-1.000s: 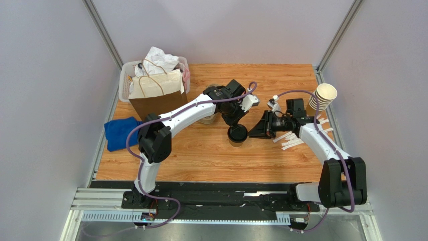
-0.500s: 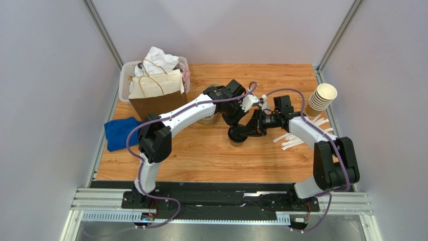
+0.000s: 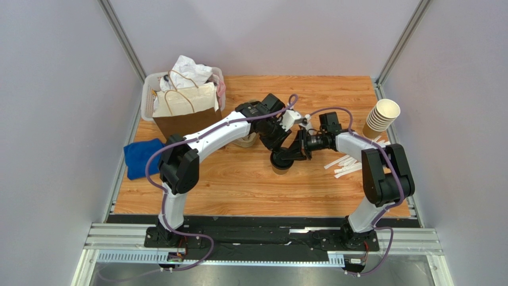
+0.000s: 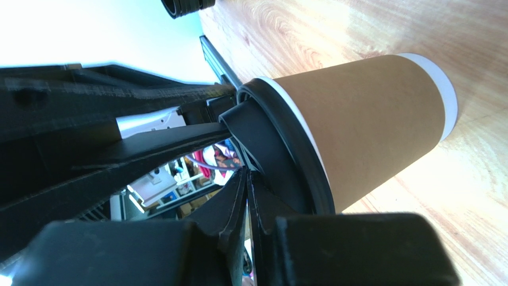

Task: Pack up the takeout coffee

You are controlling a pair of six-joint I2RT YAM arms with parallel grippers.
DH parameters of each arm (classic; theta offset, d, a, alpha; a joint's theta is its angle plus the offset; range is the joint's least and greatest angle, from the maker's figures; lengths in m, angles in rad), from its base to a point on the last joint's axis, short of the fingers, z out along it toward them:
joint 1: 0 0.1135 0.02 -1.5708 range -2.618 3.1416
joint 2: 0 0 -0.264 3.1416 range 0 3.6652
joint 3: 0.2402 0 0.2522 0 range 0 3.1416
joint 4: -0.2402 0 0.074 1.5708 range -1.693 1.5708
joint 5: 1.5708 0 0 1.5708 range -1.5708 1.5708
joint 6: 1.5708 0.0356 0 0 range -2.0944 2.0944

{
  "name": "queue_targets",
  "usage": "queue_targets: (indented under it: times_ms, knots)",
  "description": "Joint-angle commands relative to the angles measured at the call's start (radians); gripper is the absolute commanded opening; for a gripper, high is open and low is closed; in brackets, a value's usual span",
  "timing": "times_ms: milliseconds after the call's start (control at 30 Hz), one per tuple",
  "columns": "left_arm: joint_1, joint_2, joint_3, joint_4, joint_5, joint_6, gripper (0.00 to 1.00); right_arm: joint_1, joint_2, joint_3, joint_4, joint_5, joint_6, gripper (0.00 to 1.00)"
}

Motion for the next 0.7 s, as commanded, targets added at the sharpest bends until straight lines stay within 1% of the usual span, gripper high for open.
queue_targets:
  times_ms: [0,33,133,200,233,267,367,433,500,667]
  knots:
    - [0.061,-0.156,-0.048,0.022,0.163,-0.038,0.38,-0.004,0.034,0.012,0.006,0.052,-0.020,0.11]
    - [0.071,-0.177,-0.060,0.030,0.237,-0.047,0.40,-0.007,0.035,0.010,0.006,0.047,-0.020,0.11]
    - [0.088,-0.238,-0.126,0.079,0.358,-0.076,0.41,-0.007,0.032,0.019,0.005,0.033,-0.021,0.10]
    - [0.089,-0.253,-0.158,0.097,0.401,-0.092,0.41,-0.004,0.026,0.030,0.003,0.019,-0.023,0.10]
    - [0.091,-0.255,-0.166,0.105,0.452,-0.099,0.41,-0.004,0.020,0.041,0.000,0.001,-0.024,0.11]
    - [0.094,-0.252,-0.183,0.120,0.472,-0.130,0.41,-0.002,0.008,0.048,-0.001,-0.007,-0.026,0.11]
    - [0.107,-0.227,-0.206,0.158,0.572,-0.193,0.35,0.001,-0.021,0.070,-0.011,-0.048,-0.024,0.11]
    - [0.117,-0.194,-0.206,0.174,0.647,-0.228,0.33,0.002,-0.037,0.087,-0.023,-0.077,-0.020,0.12]
    - [0.123,-0.165,-0.200,0.201,0.687,-0.269,0.30,0.002,-0.060,0.101,-0.050,-0.099,-0.029,0.12]
    - [0.124,-0.119,-0.183,0.215,0.748,-0.300,0.23,0.002,-0.072,0.114,-0.124,-0.090,-0.101,0.11]
